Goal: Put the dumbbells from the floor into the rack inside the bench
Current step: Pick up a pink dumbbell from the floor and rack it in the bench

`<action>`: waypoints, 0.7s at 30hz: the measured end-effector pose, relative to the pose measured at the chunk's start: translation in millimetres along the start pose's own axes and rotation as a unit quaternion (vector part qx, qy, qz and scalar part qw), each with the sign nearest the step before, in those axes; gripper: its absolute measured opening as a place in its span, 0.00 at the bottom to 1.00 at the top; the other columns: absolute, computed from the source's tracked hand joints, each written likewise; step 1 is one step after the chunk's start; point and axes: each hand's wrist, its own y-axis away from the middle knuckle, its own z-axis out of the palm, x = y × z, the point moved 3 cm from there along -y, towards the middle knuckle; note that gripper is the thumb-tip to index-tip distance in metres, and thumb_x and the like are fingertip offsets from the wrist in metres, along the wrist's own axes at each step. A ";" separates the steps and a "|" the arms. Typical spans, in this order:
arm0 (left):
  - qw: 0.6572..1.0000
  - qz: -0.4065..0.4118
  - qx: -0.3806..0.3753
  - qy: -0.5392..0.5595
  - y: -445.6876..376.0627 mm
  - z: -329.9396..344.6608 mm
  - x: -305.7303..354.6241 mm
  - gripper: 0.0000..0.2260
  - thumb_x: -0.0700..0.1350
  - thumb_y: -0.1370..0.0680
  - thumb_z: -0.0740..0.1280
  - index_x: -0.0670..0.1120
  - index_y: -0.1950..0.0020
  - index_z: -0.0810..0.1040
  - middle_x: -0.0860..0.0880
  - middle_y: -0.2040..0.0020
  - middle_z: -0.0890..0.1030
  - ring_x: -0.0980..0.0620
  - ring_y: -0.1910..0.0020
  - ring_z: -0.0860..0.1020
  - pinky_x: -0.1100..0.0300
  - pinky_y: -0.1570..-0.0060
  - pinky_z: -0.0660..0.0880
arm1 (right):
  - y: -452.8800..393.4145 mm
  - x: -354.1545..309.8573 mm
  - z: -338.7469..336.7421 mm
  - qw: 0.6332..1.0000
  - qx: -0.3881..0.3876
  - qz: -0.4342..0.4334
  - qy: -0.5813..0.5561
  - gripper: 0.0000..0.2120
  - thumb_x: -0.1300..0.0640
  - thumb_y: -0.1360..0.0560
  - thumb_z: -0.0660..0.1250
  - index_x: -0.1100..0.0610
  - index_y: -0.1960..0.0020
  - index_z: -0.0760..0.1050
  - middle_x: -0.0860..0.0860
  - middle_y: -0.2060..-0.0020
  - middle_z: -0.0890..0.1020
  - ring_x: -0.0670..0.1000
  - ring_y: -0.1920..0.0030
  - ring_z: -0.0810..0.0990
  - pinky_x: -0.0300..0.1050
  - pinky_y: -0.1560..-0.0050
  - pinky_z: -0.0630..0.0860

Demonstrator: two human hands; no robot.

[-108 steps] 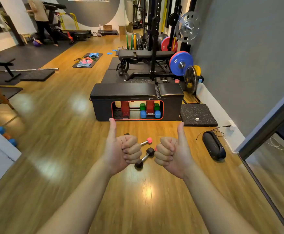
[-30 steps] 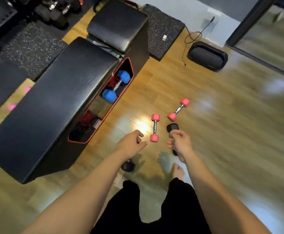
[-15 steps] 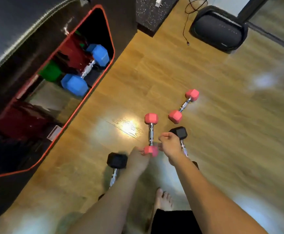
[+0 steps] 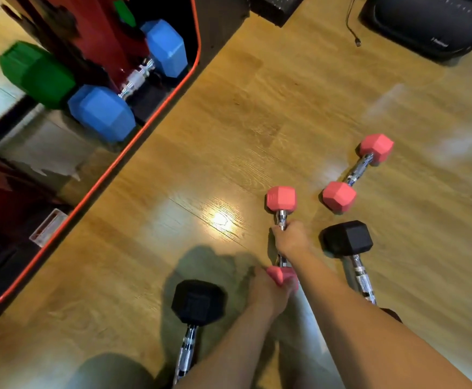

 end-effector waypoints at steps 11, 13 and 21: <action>0.984 0.023 -0.003 -0.178 1.1 -36.4 19.5 0.23 0.57 0.34 0.74 0.47 0.44 0.77 0.48 0.49 0.79 0.49 0.51 0.78 0.59 0.55 0.75 | 11.4 -2.6 -3.3 0.998 0.004 -0.006 -0.062 0.16 0.54 0.23 0.67 0.57 0.68 0.70 0.55 0.73 0.74 0.56 0.68 0.75 0.56 0.61 0.77; 0.978 0.047 0.011 -0.204 8.5 -67.3 29.6 0.25 0.57 0.36 0.75 0.46 0.44 0.77 0.48 0.47 0.78 0.47 0.50 0.79 0.60 0.56 0.77 | 15.7 -10.7 -0.3 0.993 0.022 0.015 -0.115 0.17 0.53 0.23 0.68 0.57 0.69 0.71 0.55 0.72 0.75 0.57 0.65 0.77 0.58 0.57 0.78; 0.996 0.060 0.042 -0.057 33.8 -238.4 25.0 0.35 0.50 0.37 0.79 0.45 0.35 0.67 0.47 0.41 0.63 0.44 0.55 0.78 0.47 0.62 0.83 | 73.3 -115.2 56.0 0.931 -0.005 0.062 -0.359 0.11 0.54 0.24 0.69 0.60 0.59 0.71 0.57 0.67 0.77 0.55 0.77 0.75 0.44 0.79 0.76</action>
